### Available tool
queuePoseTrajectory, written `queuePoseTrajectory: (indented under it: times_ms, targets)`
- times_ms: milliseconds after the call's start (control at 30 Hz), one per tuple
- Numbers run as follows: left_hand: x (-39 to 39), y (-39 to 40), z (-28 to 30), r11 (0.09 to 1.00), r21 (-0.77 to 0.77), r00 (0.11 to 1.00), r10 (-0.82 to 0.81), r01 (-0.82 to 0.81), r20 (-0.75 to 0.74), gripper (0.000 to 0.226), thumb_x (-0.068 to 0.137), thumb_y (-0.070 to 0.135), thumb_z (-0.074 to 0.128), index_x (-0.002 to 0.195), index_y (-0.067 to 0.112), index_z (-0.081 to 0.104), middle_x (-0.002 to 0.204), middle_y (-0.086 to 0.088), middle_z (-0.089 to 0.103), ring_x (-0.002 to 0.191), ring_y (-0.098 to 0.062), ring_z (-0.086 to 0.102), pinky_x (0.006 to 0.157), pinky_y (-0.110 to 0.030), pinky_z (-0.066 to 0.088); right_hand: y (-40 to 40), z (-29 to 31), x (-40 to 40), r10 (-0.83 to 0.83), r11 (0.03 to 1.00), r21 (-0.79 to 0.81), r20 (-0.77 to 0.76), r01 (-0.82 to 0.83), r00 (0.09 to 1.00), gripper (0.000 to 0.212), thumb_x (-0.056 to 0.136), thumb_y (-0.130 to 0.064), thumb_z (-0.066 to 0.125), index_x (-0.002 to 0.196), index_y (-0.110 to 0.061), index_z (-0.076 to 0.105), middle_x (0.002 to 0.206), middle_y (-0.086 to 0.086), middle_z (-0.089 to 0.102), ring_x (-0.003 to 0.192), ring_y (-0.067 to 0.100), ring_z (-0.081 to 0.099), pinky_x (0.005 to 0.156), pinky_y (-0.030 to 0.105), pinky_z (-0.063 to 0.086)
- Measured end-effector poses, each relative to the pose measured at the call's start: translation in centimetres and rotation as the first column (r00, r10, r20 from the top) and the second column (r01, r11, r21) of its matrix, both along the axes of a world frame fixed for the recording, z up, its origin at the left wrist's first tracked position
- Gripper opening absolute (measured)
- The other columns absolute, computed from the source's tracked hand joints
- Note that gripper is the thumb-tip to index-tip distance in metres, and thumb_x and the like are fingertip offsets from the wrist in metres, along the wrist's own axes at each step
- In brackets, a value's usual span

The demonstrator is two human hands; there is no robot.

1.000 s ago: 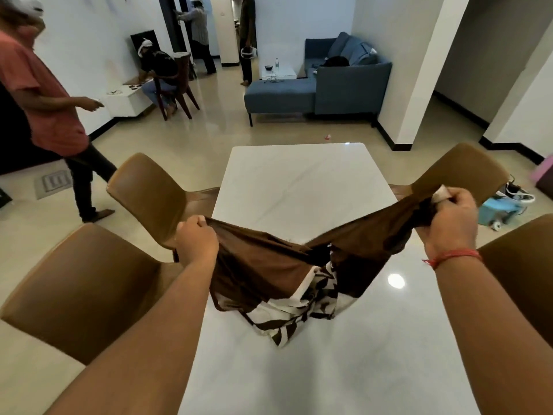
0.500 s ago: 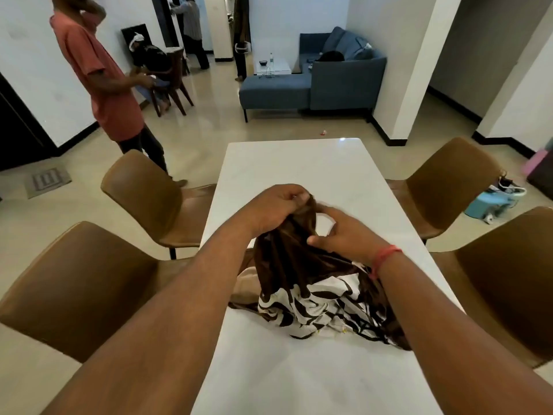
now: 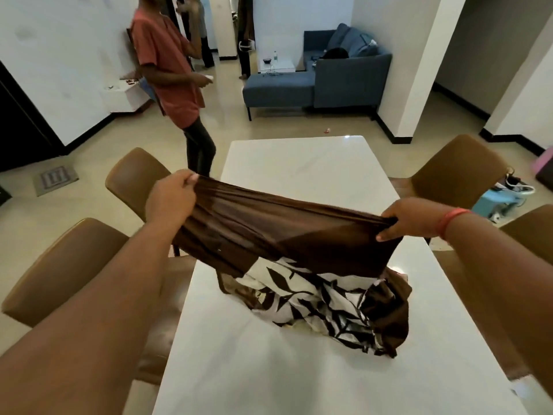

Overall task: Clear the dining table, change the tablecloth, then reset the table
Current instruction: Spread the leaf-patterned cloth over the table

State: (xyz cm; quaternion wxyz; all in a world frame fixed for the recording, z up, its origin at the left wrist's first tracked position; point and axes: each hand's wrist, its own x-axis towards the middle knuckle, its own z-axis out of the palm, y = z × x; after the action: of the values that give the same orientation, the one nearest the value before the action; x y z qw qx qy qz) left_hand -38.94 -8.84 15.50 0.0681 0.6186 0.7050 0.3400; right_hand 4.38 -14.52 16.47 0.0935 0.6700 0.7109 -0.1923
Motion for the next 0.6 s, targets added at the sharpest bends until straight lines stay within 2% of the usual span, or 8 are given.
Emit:
queuePoseTrajectory:
  times_ms: [200,267,300,333,400,433,500,600]
  targets:
    - [-2.4,-0.2,1.4,0.930,0.052,0.913,0.345,-0.363,0.217,0.029,0.107,0.030,0.036,0.106,0.019,0.062,0.101,-0.007,0.056,0.097,-0.027,0.053,0.080,-0.035,0.035,1.7,4.2,3.8,-0.160,0.927,0.354,0.063,0.128,0.985,0.024,0.097,-0.029,0.055,0.099,-0.013,0.073,0.083,0.005,0.066,0.083,0.024,0.060,0.079,0.038,0.049]
    - [-2.0,0.1,2.0,0.888,0.056,0.843,0.411,-0.456,0.348,0.028,0.106,0.027,0.035,0.101,0.016,0.060,0.100,-0.008,0.056,0.092,-0.025,0.053,0.081,-0.034,0.039,2.1,4.4,2.6,-0.153,0.834,0.496,-0.216,0.243,0.964,0.025,0.097,-0.026,0.054,0.095,-0.009,0.072,0.084,0.009,0.065,0.085,0.029,0.061,0.081,0.044,0.052]
    - [-1.3,0.3,2.3,0.883,0.046,0.817,0.410,-0.466,0.406,0.028,0.106,0.026,0.034,0.102,0.016,0.060,0.101,-0.008,0.057,0.090,-0.022,0.052,0.083,-0.032,0.042,2.0,4.2,1.4,-0.102,0.798,0.489,-0.467,0.352,0.879,0.024,0.095,-0.027,0.056,0.094,-0.009,0.072,0.085,0.011,0.066,0.087,0.031,0.063,0.082,0.046,0.054]
    - [-0.1,0.2,2.7,0.899,0.026,0.818,0.386,-0.438,0.426,0.026,0.107,0.026,0.035,0.106,0.018,0.060,0.103,-0.005,0.056,0.088,-0.017,0.051,0.085,-0.028,0.044,1.6,3.9,0.1,-0.049,0.794,0.386,-0.730,0.470,0.682,0.023,0.094,-0.028,0.058,0.093,-0.010,0.073,0.088,0.011,0.068,0.089,0.031,0.066,0.082,0.046,0.056]
    - [2.7,-0.2,3.3,0.967,-0.021,0.894,0.242,-0.252,0.377,0.024,0.106,0.028,0.040,0.117,0.023,0.061,0.110,0.000,0.054,0.088,-0.011,0.051,0.082,-0.014,0.039,1.0,3.7,-2.9,-0.010,0.834,0.175,-0.943,0.523,0.332,0.019,0.096,-0.024,0.059,0.092,-0.013,0.074,0.088,0.008,0.071,0.089,0.026,0.068,0.080,0.037,0.056]
    - [4.3,-0.4,3.3,0.992,-0.034,0.934,0.125,-0.120,0.334,0.026,0.106,0.031,0.042,0.121,0.023,0.061,0.114,0.002,0.055,0.095,-0.012,0.053,0.084,-0.016,0.038,1.1,3.6,-4.1,0.022,0.844,0.203,-0.938,0.497,0.345,0.019,0.096,-0.022,0.058,0.091,-0.014,0.075,0.086,0.006,0.072,0.087,0.023,0.068,0.080,0.035,0.055]
    - [7.6,-1.0,3.5,0.985,-0.041,0.952,-0.149,0.166,0.267,0.024,0.105,0.033,0.045,0.117,0.025,0.064,0.114,0.007,0.059,0.106,-0.013,0.055,0.087,-0.021,0.038,1.2,3.4,-6.6,0.129,0.849,0.378,-0.827,0.370,0.547,0.019,0.093,-0.020,0.058,0.084,-0.018,0.074,0.081,0.001,0.072,0.084,0.022,0.067,0.078,0.034,0.053]
    - [12.9,-2.3,3.1,0.775,-0.147,0.784,-0.582,0.615,0.215,0.029,0.098,0.041,0.056,0.123,0.027,0.062,0.113,0.013,0.062,0.097,0.008,0.054,0.078,-0.003,0.036,1.5,3.7,-9.6,0.285,0.793,0.599,-0.524,0.109,0.803,0.023,0.088,-0.013,0.058,0.069,-0.024,0.056,0.068,-0.006,0.057,0.072,0.021,0.055,0.065,0.028,0.040]
